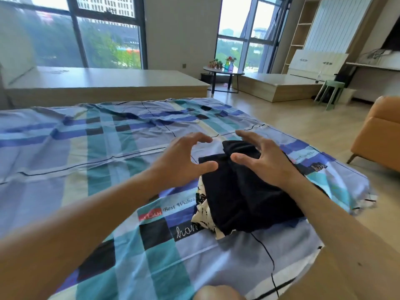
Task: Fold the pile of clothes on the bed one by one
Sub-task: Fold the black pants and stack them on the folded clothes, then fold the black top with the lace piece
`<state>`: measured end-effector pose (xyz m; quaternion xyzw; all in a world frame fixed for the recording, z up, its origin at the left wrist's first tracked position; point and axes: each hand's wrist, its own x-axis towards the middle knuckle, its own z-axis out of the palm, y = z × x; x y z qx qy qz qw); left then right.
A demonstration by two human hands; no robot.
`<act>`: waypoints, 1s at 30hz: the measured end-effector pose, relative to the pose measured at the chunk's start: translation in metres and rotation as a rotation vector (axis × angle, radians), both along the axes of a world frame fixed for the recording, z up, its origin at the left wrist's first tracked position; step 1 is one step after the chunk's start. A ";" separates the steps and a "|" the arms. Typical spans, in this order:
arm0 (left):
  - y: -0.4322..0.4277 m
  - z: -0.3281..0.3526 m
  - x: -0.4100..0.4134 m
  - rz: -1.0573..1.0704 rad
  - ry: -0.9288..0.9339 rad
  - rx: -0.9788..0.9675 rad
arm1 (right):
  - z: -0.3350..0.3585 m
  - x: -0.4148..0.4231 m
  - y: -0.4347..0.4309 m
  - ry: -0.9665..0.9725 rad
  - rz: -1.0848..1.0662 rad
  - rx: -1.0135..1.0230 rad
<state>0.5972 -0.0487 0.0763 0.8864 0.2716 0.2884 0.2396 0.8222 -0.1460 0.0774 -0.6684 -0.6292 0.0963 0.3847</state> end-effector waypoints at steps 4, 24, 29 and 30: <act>-0.006 0.003 -0.098 0.148 -0.007 0.066 | -0.005 -0.096 0.036 0.220 0.189 0.055; -0.015 -0.096 -0.455 0.745 0.229 -0.179 | -0.108 -0.398 0.096 0.389 0.745 -0.105; 0.018 -0.109 -0.491 0.844 0.380 -0.208 | -0.127 -0.398 0.096 0.316 0.765 -0.120; 0.026 -0.110 -0.501 0.886 0.406 -0.189 | -0.127 -0.399 0.097 0.322 0.764 -0.116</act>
